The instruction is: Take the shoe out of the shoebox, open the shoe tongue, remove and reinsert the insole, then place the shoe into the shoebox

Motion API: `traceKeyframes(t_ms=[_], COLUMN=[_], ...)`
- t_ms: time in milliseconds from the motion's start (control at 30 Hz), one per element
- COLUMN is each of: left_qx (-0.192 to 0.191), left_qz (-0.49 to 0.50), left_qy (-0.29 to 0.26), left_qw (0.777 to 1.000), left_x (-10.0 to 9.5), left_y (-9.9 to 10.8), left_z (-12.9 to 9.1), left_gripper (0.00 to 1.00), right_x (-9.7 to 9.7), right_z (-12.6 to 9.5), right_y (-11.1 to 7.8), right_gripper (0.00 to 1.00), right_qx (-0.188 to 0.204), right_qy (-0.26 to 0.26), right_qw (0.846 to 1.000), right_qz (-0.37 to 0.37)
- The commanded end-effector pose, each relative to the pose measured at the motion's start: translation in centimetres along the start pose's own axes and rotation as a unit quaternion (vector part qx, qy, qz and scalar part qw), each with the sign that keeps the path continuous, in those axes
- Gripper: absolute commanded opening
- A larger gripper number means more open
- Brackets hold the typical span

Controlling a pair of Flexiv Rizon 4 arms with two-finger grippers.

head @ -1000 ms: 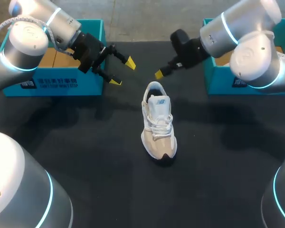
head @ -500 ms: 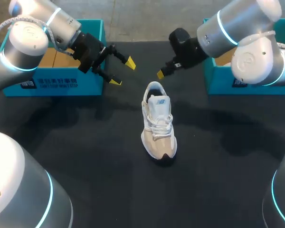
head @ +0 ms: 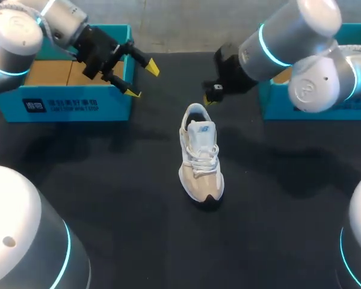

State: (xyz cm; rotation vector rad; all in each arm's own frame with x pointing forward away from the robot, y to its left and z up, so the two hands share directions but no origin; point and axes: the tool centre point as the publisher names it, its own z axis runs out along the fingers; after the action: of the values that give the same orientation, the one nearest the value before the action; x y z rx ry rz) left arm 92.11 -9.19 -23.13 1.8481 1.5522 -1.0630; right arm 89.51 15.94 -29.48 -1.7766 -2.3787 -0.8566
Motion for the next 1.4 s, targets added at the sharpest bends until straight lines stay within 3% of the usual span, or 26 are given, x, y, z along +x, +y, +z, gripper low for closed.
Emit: traceKeyframes(t_ms=[33,267,700,1400], left_qx=[-0.001,0.020,0.057,0.043], left_qz=[-0.003,-0.017,-0.006,0.016], left_qy=[-0.002,-0.010,-0.022,-0.026], left_qw=[1.000,1.000,0.998,0.999], left_x=[0.1,-0.4,-1.9,-2.9], left_y=[-0.6,-1.0,-2.5,-3.6], left_z=[-1.3,-4.7,-7.6,-8.6], left_gripper=[1.00,1.00,1.00,1.00], right_x=[1.0,2.3,2.9,0.4], right_z=[0.5,1.8,3.5,5.9], right_y=[-0.1,-1.1,-2.9,-6.0], right_gripper=[0.00,0.00,0.00,0.00], right_qx=[0.005,0.031,0.082,0.136], right_qy=[-0.093,-0.135,-0.168,-0.189], right_qw=[0.996,0.990,0.982,0.971], right_qz=[0.012,0.018,0.024,0.049])
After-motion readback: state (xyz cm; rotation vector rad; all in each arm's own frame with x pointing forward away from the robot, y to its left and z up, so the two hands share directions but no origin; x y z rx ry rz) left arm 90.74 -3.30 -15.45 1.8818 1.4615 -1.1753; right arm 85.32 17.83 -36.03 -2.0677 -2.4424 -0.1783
